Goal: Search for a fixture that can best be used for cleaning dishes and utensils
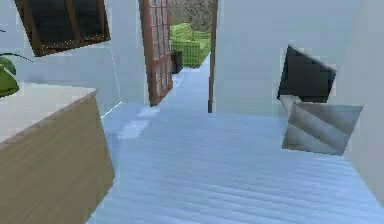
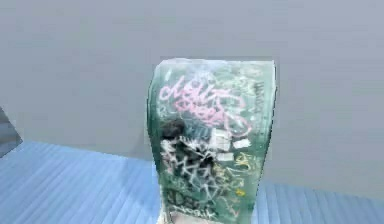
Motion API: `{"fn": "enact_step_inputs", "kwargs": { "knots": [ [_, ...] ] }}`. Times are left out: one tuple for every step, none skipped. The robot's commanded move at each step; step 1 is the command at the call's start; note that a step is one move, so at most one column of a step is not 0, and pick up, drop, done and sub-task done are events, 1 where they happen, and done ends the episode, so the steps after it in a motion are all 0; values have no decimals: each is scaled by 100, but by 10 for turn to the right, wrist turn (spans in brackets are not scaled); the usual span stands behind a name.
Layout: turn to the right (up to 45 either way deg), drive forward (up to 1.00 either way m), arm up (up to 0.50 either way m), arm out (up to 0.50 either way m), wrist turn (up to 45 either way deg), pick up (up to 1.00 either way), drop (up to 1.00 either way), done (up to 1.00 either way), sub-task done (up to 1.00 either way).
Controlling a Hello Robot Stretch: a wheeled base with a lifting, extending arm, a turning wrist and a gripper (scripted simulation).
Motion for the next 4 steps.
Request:
{"fn": "enact_step_inputs", "kwargs": {
  "knots": [
    [0,100,0,0,0,0,0,0,0],
    [0,100,0,0,0,0,0,0,0],
    [0,100,0,0,0,0,0,0,0],
    [-240,0,0,0,0,0,0,0,0]
  ]
}}
